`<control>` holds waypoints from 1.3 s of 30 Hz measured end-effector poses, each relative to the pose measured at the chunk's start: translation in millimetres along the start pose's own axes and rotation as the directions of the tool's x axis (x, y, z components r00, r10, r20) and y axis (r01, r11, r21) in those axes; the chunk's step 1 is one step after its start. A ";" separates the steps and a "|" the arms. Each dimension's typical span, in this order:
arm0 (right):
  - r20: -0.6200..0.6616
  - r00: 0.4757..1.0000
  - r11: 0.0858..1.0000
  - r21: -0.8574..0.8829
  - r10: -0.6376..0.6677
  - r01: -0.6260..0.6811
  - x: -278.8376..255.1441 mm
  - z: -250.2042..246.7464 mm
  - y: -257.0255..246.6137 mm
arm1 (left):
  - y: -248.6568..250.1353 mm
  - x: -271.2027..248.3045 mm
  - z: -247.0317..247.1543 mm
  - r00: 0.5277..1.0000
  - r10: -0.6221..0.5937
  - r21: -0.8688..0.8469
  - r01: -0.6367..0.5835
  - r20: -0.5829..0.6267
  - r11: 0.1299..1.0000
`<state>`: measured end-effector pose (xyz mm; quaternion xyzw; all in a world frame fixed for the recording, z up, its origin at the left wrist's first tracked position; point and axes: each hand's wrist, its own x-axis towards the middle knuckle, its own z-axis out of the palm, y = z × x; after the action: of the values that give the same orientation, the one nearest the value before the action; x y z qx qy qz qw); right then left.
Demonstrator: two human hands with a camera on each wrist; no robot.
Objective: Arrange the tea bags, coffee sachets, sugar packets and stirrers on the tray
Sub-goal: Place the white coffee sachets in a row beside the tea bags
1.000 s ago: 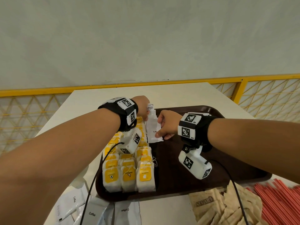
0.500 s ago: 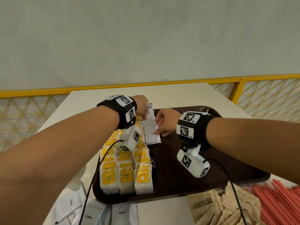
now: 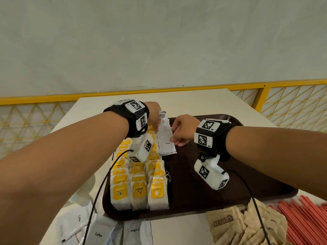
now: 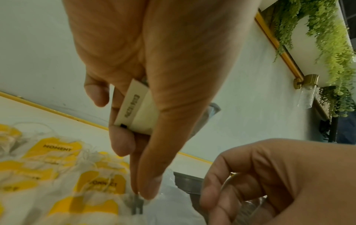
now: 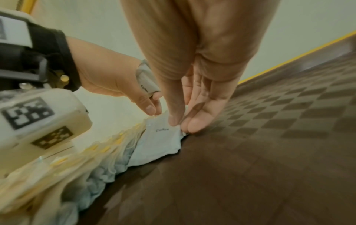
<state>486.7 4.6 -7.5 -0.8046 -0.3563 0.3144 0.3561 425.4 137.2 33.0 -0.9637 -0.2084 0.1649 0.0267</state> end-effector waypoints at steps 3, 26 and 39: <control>-0.001 1.000 0.999 -0.032 0.017 -0.017 -0.6 -0.8 -2.7 | -1.7 -1.0 -0.4 1.000 -0.015 -0.018 0.015 0.004 1.000; -0.105 0.992 0.997 -0.024 0.069 -0.072 35.7 -11.7 -28.0 | -35.7 -1.0 -2.4 0.989 -0.130 -0.207 0.113 -0.068 0.972; -0.187 0.982 0.992 -0.126 -0.018 -0.006 36.7 -3.4 -25.7 | -29.5 -6.5 -0.3 0.971 -0.152 -0.520 0.033 -0.187 0.853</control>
<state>500.4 45.4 5.5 -0.8504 -0.3428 0.2128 0.3378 408.3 161.4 38.8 -0.9368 -0.2868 -0.0062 -0.2002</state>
